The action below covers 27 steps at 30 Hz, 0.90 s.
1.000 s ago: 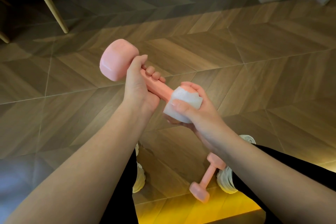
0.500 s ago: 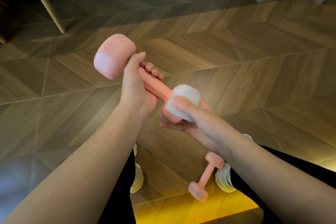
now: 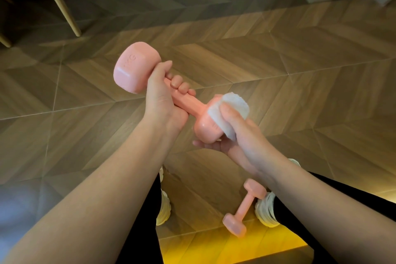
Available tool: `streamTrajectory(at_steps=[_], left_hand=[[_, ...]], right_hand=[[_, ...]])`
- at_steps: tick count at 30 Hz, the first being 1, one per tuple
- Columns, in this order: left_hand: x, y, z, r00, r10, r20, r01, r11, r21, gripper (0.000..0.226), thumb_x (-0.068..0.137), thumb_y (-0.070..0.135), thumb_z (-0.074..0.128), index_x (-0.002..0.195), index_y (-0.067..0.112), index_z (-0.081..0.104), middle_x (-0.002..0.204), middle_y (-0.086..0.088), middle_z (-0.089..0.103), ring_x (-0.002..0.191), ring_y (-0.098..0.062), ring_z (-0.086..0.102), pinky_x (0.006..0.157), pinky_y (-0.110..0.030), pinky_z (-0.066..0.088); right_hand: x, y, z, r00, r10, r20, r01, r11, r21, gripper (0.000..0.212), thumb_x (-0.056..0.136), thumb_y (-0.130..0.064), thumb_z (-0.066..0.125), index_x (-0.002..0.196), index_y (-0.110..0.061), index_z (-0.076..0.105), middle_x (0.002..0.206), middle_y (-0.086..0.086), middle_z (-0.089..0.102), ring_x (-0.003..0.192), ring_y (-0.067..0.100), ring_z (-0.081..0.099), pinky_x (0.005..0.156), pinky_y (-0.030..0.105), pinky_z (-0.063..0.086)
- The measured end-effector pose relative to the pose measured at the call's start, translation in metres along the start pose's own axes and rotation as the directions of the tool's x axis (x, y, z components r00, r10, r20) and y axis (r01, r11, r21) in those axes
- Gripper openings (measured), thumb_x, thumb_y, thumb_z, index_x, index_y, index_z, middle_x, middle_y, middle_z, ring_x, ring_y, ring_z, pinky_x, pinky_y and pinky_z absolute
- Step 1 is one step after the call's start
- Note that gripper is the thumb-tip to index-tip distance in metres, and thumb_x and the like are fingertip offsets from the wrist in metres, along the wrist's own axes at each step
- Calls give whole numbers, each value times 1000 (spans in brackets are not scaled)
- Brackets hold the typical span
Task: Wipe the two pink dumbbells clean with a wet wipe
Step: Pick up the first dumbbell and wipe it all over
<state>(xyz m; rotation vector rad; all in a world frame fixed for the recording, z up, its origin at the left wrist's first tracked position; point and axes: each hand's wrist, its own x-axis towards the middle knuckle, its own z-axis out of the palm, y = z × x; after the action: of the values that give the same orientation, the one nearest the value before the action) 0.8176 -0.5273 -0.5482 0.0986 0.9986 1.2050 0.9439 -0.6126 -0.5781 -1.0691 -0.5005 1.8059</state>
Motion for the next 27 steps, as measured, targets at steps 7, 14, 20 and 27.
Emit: streamTrajectory(at_steps=[7,14,20,27], left_hand=[[1,0,-1,1000,-24,-7,24,1000,-15,34,90,21,59,62,21,39,49,8,30,40,-11,30,45,-22,36],[1,-2,2,1000,-20,9,20,1000,5,34,90,19,57,62,21,37,49,7,29,39,-11,30,45,-22,36],[1,2,0,1000,-23,-2,23,999,-28,35,89,19,58,60,20,39,49,7,30,40,-11,29,46,-21,36],[3,-3,0,999,-44,10,44,998,-54,29,88,19,61,65,17,44,56,3,46,47,-12,46,55,-25,44]], right_hand=[[-1,2,-2,997,-69,-15,67,987,-144,60,70,-13,80,119,-34,53,121,6,54,90,22,70,73,43,60],[-2,-1,1,998,-29,-59,27,999,-31,35,89,-31,66,119,-19,56,101,10,66,93,29,64,86,64,54],[-3,-4,0,998,-58,26,60,994,-89,63,71,-6,81,123,-30,53,115,4,58,98,26,64,89,59,54],[-4,0,-1,989,-125,-77,113,983,-143,48,78,-22,75,119,-33,53,116,4,58,96,22,67,89,54,56]])
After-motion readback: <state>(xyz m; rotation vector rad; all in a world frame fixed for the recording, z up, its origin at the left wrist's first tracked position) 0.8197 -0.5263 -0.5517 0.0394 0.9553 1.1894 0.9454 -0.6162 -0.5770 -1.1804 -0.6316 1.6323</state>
